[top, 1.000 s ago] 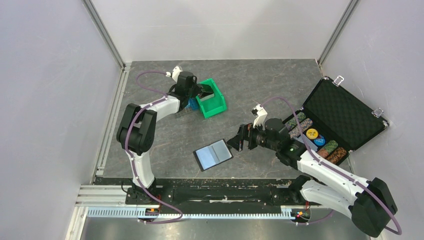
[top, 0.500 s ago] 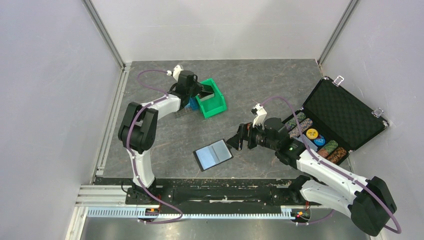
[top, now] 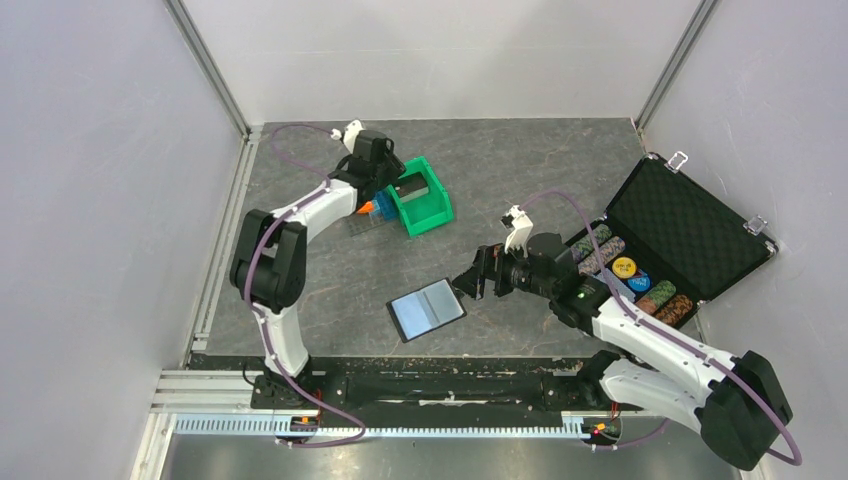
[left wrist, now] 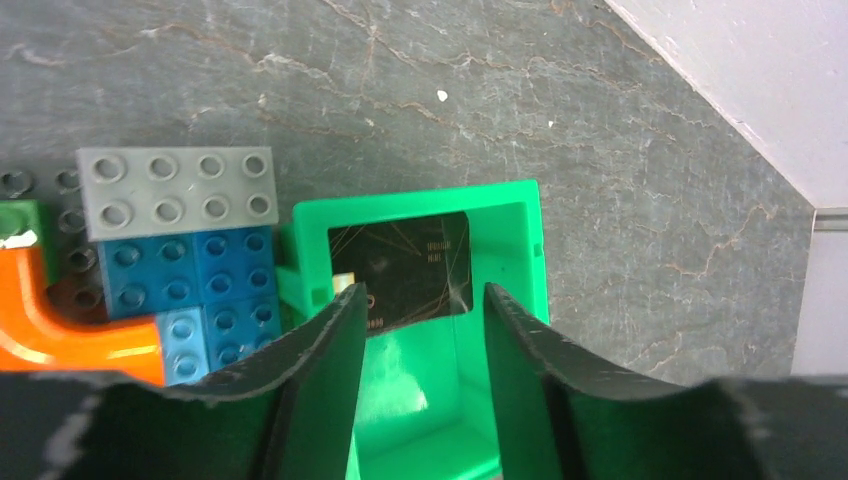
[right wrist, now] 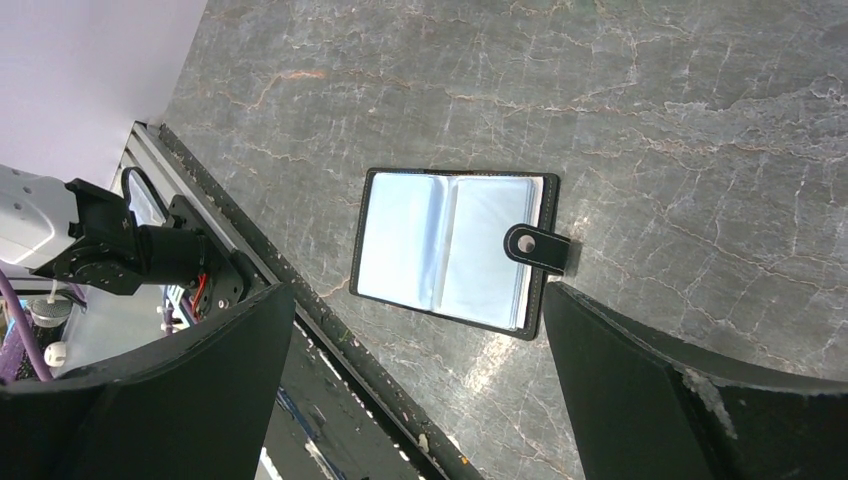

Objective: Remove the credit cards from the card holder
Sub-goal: Place the credit card in the storage box, then remove the credit card from the card holder.

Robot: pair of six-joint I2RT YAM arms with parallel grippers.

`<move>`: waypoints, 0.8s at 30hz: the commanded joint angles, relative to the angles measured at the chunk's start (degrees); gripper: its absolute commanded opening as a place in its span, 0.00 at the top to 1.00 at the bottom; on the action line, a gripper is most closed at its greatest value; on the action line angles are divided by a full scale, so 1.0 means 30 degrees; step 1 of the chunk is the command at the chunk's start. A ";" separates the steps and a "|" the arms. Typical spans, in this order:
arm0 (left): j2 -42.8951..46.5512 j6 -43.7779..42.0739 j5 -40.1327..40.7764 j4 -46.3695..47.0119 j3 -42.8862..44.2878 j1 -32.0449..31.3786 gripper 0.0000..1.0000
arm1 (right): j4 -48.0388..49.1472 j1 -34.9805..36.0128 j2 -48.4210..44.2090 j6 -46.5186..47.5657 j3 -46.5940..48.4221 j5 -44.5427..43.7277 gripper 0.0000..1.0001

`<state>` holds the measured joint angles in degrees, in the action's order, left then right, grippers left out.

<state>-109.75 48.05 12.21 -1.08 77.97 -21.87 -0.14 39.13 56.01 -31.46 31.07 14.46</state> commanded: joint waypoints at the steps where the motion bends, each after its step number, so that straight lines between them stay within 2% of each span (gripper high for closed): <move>1: 0.2417 -0.1427 0.0941 -0.3526 0.1591 0.0062 0.41 | -0.0430 -0.0125 -0.0109 0.0295 0.0938 -0.0565 0.02; 5: 0.3441 -0.2202 -0.0984 -0.6764 0.2115 0.0228 0.39 | -0.0685 -0.0129 -0.0072 0.0495 0.0948 -0.1194 0.02; 8: 0.4374 -0.3308 -0.3790 -0.8644 0.1694 0.0256 0.40 | -0.1042 -0.0138 0.0213 0.0608 0.0984 -0.1601 0.02; 12: 0.6496 -0.3710 -0.7939 -0.8549 -0.1353 0.0175 0.43 | -0.0846 -0.0154 0.0676 0.0616 0.0786 -0.1385 0.03; 16: 0.9131 -0.3915 -0.9795 -0.8338 -0.4597 -0.0137 0.45 | -0.0118 -0.0132 0.1119 0.0518 0.0147 -0.0772 0.08; 19: 1.1147 -0.4064 -1.0909 -0.8267 -0.6888 -0.0505 0.48 | 0.1196 -0.0127 0.1399 0.0240 -0.0606 -0.0220 0.19; 22: 1.2878 -0.3917 -1.1159 -0.8203 -0.8934 -0.1206 0.50 | 0.2504 -0.0070 0.1719 -0.0206 -0.1541 0.0115 0.38; 24: 1.3680 -0.3625 -1.1130 -0.7932 -1.0318 -0.1815 0.50 | 0.3275 0.0066 0.2132 -0.0477 -0.1970 0.0323 0.42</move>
<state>-73.91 38.65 -17.12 -26.20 52.34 -24.71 2.63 38.87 60.64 -31.29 27.70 13.54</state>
